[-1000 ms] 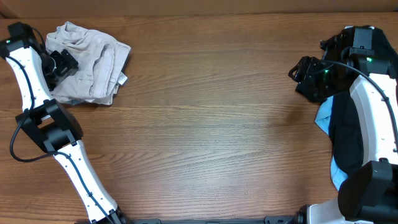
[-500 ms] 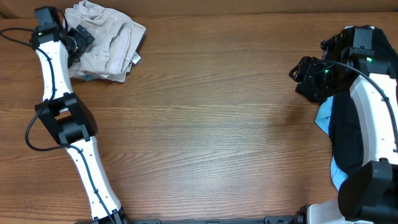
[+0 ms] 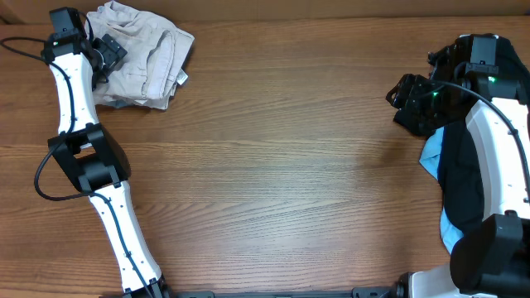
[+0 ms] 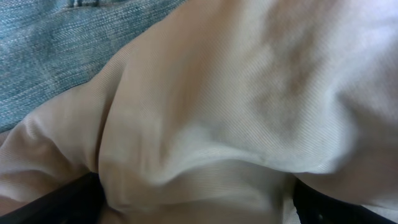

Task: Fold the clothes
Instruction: 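Press and adjust the shorts on the jeans stack with the left gripper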

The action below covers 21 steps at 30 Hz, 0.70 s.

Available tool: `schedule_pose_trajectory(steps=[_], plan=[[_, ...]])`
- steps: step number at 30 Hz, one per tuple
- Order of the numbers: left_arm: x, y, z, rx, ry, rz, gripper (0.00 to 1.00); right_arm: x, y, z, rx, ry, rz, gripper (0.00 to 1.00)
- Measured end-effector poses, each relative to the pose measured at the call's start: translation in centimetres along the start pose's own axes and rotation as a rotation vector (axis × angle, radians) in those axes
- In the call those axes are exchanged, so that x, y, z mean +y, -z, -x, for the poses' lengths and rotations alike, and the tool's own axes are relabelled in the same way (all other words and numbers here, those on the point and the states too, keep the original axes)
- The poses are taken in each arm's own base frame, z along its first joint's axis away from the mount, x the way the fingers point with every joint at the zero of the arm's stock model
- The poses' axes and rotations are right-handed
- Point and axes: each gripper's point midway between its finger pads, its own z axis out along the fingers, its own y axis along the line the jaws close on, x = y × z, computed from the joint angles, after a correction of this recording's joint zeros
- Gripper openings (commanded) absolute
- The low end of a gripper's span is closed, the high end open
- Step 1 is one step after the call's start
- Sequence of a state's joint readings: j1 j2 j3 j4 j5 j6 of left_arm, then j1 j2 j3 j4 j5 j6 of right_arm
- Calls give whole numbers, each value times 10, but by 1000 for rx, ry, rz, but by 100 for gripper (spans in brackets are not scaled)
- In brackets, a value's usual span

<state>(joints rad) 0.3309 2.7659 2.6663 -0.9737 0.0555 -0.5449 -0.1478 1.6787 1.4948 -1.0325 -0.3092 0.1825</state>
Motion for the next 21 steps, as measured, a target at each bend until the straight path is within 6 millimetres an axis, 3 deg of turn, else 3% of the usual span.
schedule_pose_trajectory(steps=[13, 21], plan=[[20, 2, 7, 7, 34, 19, 100, 0, 0, -2, 7, -3, -2, 71], [58, 6, 24, 0, 95, 51, 100, -1, 0, -2, 6, -3, -2, 71]])
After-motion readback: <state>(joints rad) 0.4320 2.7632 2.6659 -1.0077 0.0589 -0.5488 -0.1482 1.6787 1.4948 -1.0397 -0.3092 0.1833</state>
